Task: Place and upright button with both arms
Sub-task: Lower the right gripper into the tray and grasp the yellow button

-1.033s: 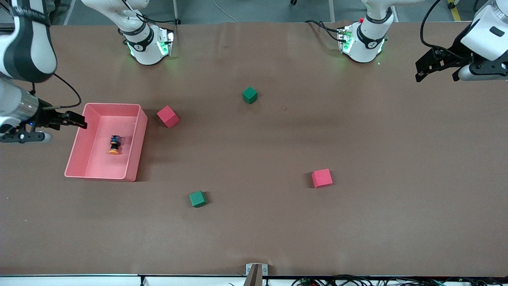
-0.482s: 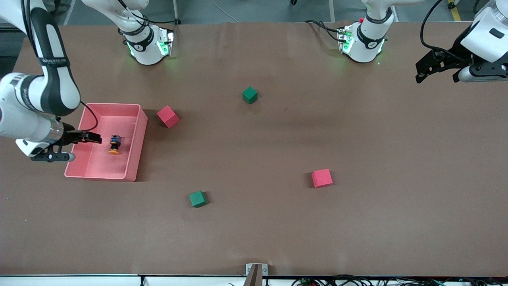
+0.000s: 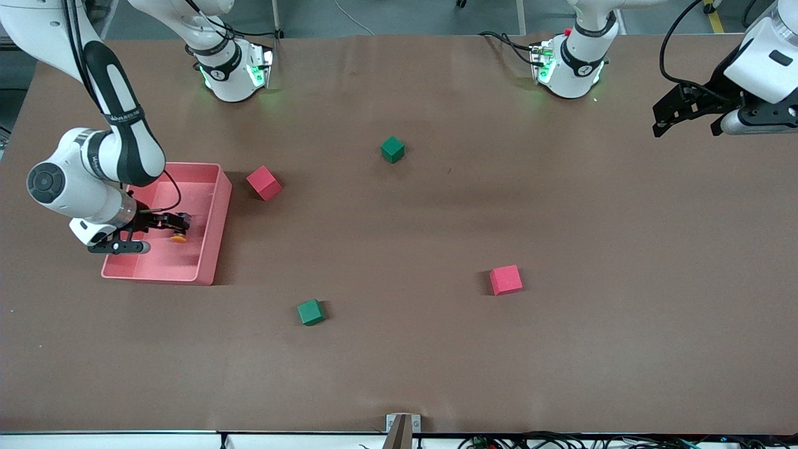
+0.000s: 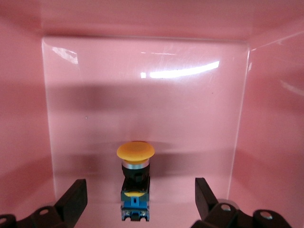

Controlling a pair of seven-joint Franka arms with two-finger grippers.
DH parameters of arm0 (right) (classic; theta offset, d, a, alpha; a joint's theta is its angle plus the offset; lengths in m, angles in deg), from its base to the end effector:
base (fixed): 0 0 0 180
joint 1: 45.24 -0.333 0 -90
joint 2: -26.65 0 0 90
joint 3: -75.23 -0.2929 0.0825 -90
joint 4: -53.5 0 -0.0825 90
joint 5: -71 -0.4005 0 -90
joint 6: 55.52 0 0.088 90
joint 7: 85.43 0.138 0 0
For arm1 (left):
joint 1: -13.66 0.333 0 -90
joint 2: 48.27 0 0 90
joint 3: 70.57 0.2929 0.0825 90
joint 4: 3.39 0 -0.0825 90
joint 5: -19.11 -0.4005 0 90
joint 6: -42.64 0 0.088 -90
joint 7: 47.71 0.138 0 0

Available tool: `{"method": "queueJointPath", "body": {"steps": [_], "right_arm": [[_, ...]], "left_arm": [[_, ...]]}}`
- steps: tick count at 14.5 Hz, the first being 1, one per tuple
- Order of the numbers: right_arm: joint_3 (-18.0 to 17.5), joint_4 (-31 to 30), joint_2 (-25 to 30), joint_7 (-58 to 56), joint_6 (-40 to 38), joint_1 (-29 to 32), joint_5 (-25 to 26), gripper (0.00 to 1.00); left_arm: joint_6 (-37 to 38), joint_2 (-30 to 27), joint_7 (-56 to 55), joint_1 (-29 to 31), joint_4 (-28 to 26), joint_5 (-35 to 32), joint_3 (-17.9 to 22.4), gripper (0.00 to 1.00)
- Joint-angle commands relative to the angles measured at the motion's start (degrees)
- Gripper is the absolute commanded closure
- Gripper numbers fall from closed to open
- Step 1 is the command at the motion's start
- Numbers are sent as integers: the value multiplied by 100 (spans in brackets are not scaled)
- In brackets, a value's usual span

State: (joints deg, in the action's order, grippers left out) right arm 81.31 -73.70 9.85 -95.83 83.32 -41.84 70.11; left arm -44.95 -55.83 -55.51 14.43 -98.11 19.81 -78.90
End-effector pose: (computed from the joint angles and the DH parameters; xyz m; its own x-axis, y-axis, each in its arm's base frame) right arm 0.5335 -0.0913 0.1696 0.9959 0.0068 -0.0905 0.0073 -1.0000 0.0052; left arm 0.5232 -0.0756 0.5983 1.0000 0.0048 0.0070 0.0048 -1.0000 -0.0060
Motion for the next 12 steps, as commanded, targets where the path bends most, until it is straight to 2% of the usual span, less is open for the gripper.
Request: {"method": "queueJointPath", "body": {"steps": [1, 7, 12], "right_arm": [[-28, -69, -104, -23, 213, 37, -35, 4], [-54, -69, -517, -15, 670, 28, -35, 22], [-63, -69, -544, -15, 732, 11, -35, 56]], "left_arm": [[-12, 44, 69, 20, 94, 0, -11, 0], [-12, 44, 69, 20, 94, -8, -11, 0], [-3, 44, 69, 20, 86, 0, -11, 0]]}}
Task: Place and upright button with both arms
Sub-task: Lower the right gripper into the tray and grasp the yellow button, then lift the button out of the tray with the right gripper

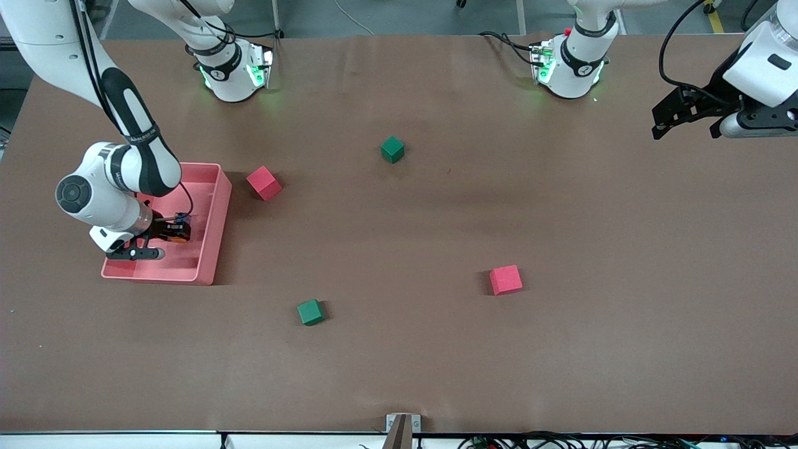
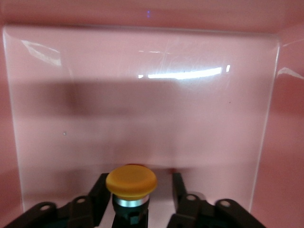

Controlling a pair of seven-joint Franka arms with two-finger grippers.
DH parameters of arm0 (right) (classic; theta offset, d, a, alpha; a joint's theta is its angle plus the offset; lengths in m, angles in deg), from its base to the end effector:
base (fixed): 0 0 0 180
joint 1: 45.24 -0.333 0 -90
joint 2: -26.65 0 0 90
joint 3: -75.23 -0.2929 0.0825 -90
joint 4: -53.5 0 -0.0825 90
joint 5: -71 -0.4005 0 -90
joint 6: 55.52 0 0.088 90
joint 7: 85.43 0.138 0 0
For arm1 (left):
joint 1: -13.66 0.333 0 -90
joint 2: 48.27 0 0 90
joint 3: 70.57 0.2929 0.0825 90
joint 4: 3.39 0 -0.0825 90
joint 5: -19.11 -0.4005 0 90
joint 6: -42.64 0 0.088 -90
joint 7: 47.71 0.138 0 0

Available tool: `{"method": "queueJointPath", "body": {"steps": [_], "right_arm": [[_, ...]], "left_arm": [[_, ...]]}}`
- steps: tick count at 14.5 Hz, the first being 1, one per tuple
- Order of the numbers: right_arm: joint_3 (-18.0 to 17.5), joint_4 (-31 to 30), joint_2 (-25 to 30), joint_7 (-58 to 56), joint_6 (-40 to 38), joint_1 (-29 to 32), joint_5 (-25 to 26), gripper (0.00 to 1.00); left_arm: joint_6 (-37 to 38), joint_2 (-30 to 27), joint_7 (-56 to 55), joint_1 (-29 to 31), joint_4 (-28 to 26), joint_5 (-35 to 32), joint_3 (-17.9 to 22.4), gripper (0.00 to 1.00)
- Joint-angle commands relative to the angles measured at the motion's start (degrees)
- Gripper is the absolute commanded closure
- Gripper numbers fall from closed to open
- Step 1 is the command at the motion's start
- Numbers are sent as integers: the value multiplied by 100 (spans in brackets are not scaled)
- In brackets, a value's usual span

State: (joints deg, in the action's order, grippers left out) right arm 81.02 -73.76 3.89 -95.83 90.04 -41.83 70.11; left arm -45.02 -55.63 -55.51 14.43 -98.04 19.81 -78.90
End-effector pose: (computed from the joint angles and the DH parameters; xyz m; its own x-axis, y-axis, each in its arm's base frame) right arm 0.5309 -0.0900 0.1222 0.9967 0.0134 -0.0798 0.0148 -0.9997 0.0171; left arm 0.5243 -0.0756 0.5972 1.0000 0.0048 0.0059 0.0048 -1.0000 -0.0056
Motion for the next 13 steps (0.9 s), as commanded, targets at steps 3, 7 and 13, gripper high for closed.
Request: {"method": "queueJointPath", "body": {"steps": [3, 7, 13], "right_arm": [[-35, -63, 26, -24, 60, 2, -34, 62], [-35, -54, 17, -24, 60, -7, -34, 83], [-44, 208, 411, 38, -771, -226, -34, 99]], "left_arm": [[4, 24, 77, 20, 87, 0, -10, 0], [4, 24, 86, 20, 78, 0, -10, 0], [4, 24, 86, 20, 69, 0, -10, 0]]}}
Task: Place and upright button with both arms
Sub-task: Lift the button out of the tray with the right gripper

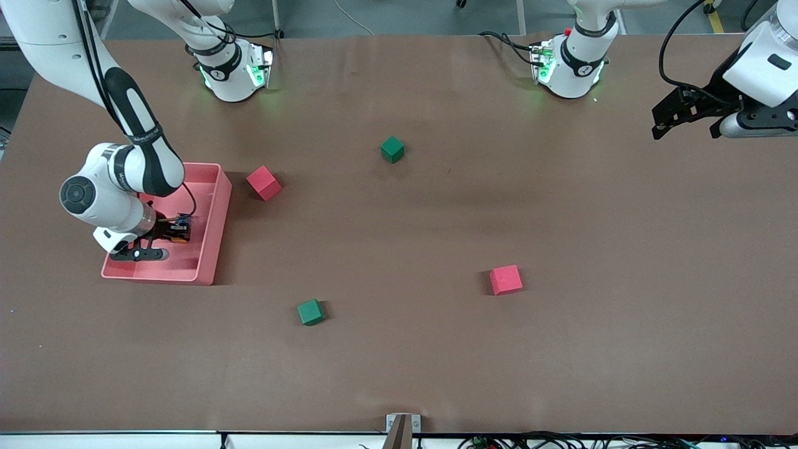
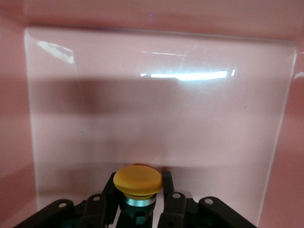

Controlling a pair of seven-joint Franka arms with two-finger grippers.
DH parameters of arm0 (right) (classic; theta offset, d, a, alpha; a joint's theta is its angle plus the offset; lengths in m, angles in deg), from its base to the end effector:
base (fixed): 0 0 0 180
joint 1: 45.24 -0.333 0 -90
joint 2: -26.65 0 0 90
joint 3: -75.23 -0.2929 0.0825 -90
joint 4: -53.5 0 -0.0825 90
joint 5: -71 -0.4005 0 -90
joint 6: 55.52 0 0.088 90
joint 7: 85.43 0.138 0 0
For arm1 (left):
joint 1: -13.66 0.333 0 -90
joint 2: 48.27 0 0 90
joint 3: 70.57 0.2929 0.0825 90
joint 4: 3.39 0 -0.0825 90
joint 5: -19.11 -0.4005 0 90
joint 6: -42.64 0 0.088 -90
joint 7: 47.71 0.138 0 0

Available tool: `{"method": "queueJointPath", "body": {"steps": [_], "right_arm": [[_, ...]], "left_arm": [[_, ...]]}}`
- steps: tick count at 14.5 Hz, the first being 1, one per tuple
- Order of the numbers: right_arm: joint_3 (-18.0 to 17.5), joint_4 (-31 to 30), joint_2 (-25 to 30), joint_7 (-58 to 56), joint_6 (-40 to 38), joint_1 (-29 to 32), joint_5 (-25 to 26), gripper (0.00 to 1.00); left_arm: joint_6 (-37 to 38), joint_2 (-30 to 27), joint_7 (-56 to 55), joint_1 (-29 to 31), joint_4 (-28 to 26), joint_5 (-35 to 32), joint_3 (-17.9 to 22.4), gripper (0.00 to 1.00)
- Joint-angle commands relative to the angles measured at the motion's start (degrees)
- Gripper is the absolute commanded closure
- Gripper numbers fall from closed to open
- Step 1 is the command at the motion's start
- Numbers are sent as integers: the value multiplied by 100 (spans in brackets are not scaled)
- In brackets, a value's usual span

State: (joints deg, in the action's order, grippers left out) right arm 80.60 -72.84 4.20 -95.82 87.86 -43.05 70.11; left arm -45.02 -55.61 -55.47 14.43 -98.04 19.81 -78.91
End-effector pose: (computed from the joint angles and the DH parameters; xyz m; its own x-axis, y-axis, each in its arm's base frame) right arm 0.5360 -0.0745 0.1277 0.9946 0.0412 -0.0958 0.0424 -0.9990 0.0106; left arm 0.5244 -0.0757 0.5970 1.0000 0.0039 0.0056 0.0039 -1.0000 -0.0056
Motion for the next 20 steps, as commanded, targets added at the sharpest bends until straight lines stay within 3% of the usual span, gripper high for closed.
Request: {"method": "queueJointPath", "body": {"steps": [1, 3, 6, 10, 14, 16, 17, 20], "right_arm": [[-1, 249, 538, 19, -949, -132, -34, 99], [-1, 669, 802, 89, -1678, -237, -34, 99], [-1, 1802, 891, 265, -3171, -316, -26, 99], [-1, 3174, 839, 1080, -4685, -982, -34, 98], [-10, 3554, 821, 2022, -4785, -1992, -183, 98], [-1, 3756, 646, 2110, -4776, -2293, -726, 94], [-1, 3774, 567, 2215, -4741, -2363, -981, 96], [-1, 3810, 426, 2452, -4383, -2968, -1001, 99]], "left_arm": [[4, 22, 82, 29, 78, 0, -10, 0], [-14, 31, 82, 29, 96, -9, -10, 0], [-14, 40, 65, 29, 148, -35, -2, 0], [-14, 110, -23, 20, 157, -9, -10, 0], [-14, 312, -32, 20, 228, -17, -10, 0], [-23, 321, -41, 20, 263, 0, -10, 0], [-14, 321, -41, 20, 289, 9, -10, 0], [-14, 304, -41, 20, 324, 18, -10, 0]]}}
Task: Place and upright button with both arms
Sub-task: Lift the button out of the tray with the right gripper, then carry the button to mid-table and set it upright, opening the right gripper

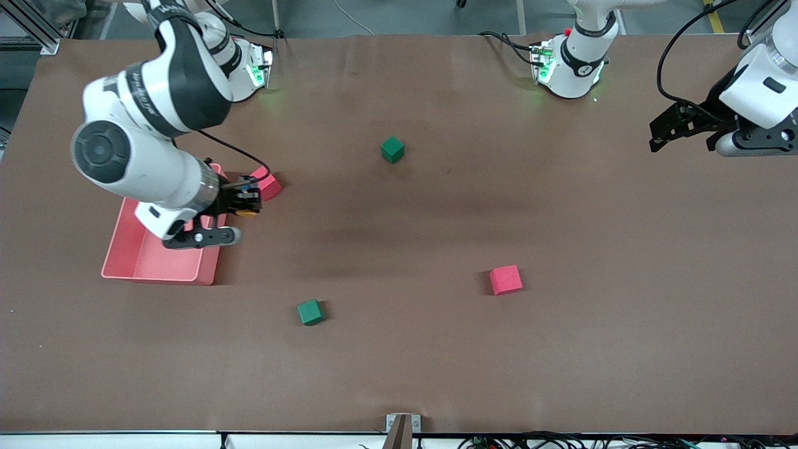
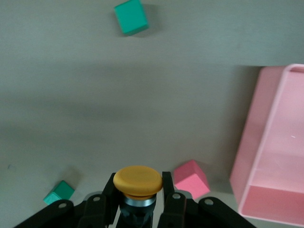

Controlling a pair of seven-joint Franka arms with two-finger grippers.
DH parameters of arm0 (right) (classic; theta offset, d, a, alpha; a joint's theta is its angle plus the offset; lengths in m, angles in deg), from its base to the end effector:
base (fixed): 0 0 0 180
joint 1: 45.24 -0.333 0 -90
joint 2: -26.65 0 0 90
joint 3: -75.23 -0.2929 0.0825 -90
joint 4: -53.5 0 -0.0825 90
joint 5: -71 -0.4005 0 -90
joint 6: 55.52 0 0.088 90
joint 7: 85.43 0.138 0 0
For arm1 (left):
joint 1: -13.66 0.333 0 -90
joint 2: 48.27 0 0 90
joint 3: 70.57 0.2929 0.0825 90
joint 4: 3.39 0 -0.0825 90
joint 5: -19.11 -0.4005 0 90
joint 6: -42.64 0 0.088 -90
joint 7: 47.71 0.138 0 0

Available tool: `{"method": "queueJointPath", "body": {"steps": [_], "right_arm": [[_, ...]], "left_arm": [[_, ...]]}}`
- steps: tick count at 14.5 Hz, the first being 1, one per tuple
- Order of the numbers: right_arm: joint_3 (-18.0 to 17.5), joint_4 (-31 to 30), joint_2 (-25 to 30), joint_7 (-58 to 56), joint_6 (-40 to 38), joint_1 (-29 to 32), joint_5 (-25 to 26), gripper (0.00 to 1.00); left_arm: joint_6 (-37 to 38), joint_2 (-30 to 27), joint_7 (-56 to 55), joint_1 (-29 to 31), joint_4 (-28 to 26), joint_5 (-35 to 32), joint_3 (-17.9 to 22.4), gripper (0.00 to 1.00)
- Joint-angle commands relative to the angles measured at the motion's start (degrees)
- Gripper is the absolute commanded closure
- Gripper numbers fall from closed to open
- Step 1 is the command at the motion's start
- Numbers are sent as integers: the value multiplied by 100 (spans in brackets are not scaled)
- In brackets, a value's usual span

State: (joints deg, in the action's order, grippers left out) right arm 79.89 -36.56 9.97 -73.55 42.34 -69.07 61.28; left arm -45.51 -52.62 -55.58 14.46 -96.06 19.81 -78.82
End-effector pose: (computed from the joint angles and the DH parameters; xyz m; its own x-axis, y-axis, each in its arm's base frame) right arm 0.5929 0.2325 0.4054 0.9785 0.1004 -0.1800 0.0826 -0.9912 -0.1039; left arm 0.5406 -0.0750 0.5868 1.0000 0.0074 -0.0039 0.0074 -1.0000 0.0008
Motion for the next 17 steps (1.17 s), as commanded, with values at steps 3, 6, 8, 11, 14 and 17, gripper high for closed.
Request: {"method": "queueJointPath", "body": {"steps": [3, 6, 8, 11, 14, 17], "right_arm": [[78, 190, -396, 1244, 942, -1078, -74, 99], [78, 417, -905, 1703, 1742, -1703, -56, 99], [96, 1083, -1519, 2036, 1780, -2089, 135, 99], [96, 1727, -2206, 2556, 1850, -2397, 286, 99], [105, 1781, -2480, 2652, 2340, -2670, 348, 100], [131, 1799, -2734, 3013, 2806, -2881, 357, 100]], "left_arm": [[35, 23, -22, 16, 170, 17, -18, 0], [-69, 84, -4, 25, 171, 35, -18, 0], [-114, 110, 5, 25, 171, 44, -18, 0], [-202, 198, 84, 17, 162, 26, -18, 0], [-211, 312, 84, 16, 162, 26, -18, 0], [-228, 348, 84, 16, 162, 9, -18, 0]]}}
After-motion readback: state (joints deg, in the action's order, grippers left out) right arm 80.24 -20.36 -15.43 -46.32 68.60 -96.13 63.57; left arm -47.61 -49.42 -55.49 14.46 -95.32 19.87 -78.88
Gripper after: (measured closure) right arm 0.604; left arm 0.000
